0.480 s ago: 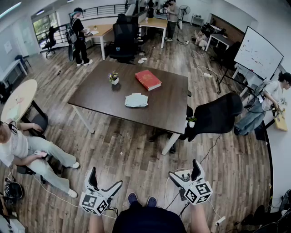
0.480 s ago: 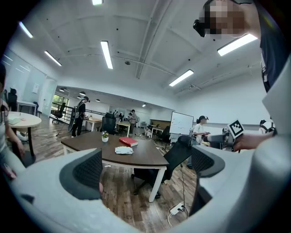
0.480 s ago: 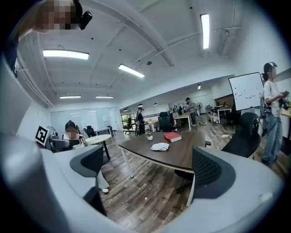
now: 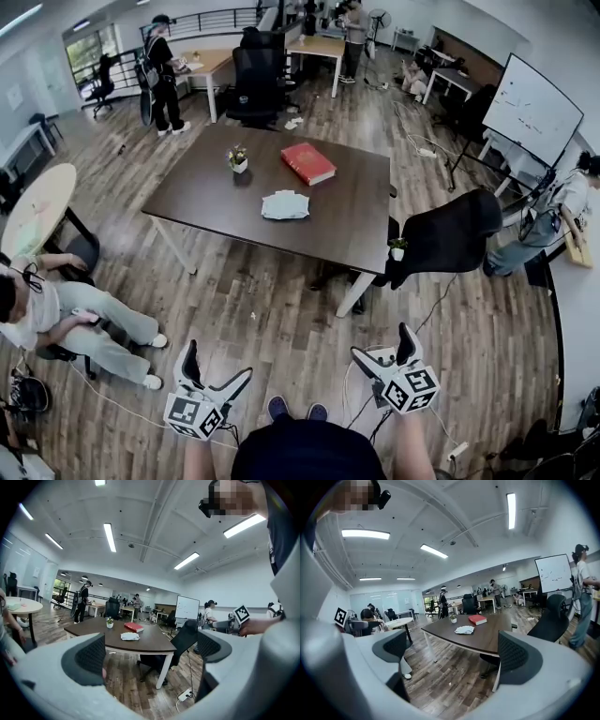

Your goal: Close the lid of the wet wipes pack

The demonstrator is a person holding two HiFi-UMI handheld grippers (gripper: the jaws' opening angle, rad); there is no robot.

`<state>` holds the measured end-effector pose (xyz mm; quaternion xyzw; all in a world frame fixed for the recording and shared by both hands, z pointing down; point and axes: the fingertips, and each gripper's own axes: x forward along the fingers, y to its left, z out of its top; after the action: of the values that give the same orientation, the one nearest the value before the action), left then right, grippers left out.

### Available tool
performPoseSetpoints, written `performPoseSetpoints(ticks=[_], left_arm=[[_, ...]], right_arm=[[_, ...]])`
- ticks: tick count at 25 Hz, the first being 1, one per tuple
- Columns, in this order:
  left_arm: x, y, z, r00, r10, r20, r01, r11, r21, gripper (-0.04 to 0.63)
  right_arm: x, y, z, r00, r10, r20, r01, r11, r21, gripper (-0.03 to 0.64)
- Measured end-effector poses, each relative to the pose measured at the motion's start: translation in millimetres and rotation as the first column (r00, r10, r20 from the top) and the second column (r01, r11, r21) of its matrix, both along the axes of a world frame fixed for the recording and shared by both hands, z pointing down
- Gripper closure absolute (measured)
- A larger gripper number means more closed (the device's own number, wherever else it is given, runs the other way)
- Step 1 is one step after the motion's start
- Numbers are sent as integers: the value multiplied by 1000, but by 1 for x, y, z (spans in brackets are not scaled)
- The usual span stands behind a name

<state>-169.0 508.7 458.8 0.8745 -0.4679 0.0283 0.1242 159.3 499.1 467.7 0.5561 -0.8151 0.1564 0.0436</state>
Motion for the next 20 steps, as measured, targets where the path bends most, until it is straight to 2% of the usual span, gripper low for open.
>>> performPoseSetpoints(ticks=[6,14,20], left_arm=[[-7,-12,-1,999,46,-1,-46,999,19,-5],[-1,-24,-4,994,113,14,-113,993,29,-3],[0,-47,5,993,116,14,-116,993,36,-3]], right_arm=[[-10,-7,-14,999,35,5,-36,998,55,12],[-19,0,-9,998,64,-9,-63,997,48,12],[-20,-25,2,998,55,1,-55,997,54,14]])
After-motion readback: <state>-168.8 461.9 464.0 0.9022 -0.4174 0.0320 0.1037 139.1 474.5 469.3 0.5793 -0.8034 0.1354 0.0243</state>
